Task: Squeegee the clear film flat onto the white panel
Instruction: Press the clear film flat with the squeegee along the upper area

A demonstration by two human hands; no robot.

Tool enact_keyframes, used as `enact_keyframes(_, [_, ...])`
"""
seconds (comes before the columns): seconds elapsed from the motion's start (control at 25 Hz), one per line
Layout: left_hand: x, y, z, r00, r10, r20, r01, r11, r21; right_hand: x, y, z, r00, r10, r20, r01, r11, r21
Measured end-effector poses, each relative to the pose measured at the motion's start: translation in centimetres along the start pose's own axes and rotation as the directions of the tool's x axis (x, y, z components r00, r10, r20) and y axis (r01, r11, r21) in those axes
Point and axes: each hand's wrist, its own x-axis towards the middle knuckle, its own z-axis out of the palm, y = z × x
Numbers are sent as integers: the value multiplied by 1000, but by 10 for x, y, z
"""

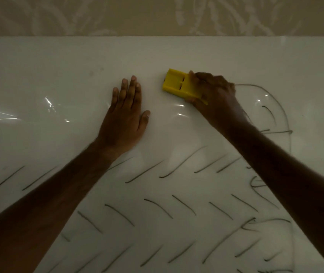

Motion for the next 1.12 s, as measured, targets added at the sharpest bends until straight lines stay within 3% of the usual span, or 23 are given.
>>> enact_keyframes(0.28, [0,0,2,1000,-5,1,5,1000,6,-96,22,-24,978,-207,18,207,977,-45])
enact_keyframes(0.44, [4,6,5,1000,-19,-15,19,1000,16,-62,59,-34,995,-99,24,100,993,-67])
enact_keyframes(0.6, [13,14,8,1000,-7,-30,8,1000,18,-7,56,-20,1000,22,12,-22,1000,-12])
enact_keyframes(0.8, [16,20,8,999,-12,-36,12,1000,15,-56,33,-15,998,-66,10,66,998,0])
enact_keyframes(0.96, [14,21,7,999,1,-37,0,1000,11,-105,50,-37,982,-182,50,183,983,-33])
enact_keyframes(1.12, [20,31,9,999,24,-37,-24,1000,2,-66,95,-49,997,-64,31,67,994,-84])
